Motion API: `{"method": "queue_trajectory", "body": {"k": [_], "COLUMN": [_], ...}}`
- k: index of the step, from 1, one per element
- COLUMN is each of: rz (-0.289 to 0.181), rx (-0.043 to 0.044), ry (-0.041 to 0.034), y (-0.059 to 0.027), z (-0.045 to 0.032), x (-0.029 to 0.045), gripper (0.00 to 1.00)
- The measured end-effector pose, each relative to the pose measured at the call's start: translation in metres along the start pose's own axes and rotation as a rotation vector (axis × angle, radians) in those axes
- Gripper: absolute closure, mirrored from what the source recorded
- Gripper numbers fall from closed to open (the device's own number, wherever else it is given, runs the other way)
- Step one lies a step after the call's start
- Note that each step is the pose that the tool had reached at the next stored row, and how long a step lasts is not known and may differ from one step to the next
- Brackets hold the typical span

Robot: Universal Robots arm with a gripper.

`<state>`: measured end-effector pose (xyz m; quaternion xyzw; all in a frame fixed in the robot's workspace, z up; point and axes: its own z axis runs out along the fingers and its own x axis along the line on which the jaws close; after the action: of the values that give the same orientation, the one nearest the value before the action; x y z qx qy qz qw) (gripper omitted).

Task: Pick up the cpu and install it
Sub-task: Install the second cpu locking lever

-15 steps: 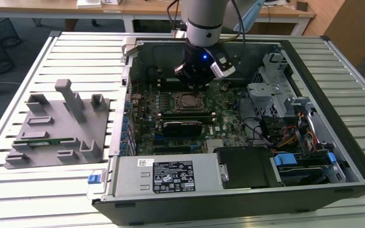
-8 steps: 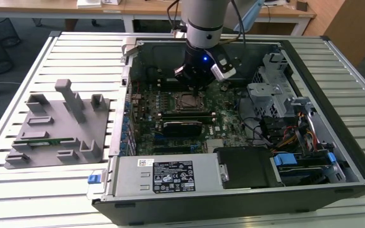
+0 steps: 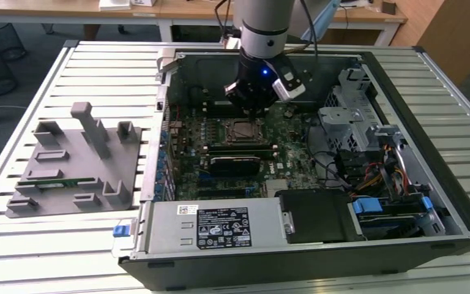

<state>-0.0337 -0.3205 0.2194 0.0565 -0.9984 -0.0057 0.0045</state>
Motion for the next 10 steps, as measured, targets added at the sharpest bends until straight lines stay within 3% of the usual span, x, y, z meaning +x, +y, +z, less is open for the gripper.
{"method": "queue_trajectory", "body": {"k": [3, 10], "rz": [0.0, 0.0], "rx": [0.0001, 0.0001], "ry": [0.0001, 0.0001], "y": [0.0, -0.0104], "z": [-0.0084, -0.009], "x": [0.0001, 0.0013], "gripper": [0.89, 0.89]}}
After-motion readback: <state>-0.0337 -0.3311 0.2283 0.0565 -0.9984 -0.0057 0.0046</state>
